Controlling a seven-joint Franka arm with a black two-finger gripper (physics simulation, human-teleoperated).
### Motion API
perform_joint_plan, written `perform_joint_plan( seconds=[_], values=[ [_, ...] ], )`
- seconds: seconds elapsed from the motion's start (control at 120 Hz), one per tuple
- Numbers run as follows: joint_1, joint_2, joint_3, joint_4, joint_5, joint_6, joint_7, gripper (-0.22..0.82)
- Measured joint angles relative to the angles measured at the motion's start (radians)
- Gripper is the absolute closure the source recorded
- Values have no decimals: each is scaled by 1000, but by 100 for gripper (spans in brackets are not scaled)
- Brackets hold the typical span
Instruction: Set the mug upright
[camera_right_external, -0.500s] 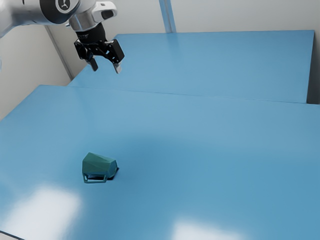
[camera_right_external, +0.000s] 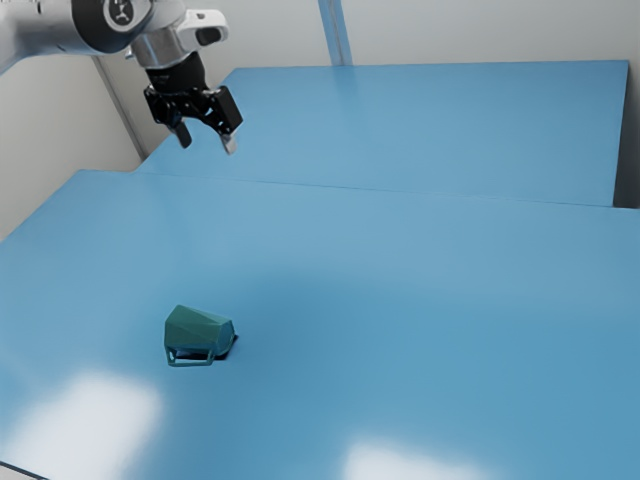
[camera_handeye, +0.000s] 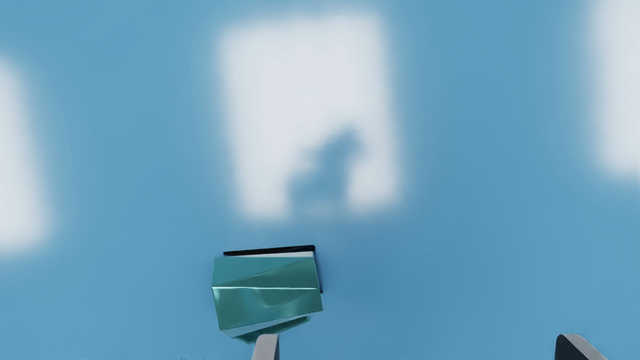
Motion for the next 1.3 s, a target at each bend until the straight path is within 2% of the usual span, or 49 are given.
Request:
perform_joint_plan(
  seconds=[0.142, 0.25, 0.475, 0.742, 1.05, 1.3],
  values=[
    [-14, -82, 24, -53, -35, -51, 11, 0],
    [11, -171, 76, -145, -84, -85, 17, 0],
    [16, -229, 202, -262, -208, -119, 64, 0],
    [16, -232, 364, -445, -347, -98, 184, 0],
    [16, -204, 546, -603, -423, 7, 353, 0],
    [25, -47, 597, -598, -540, 82, 493, 0]
  ],
)
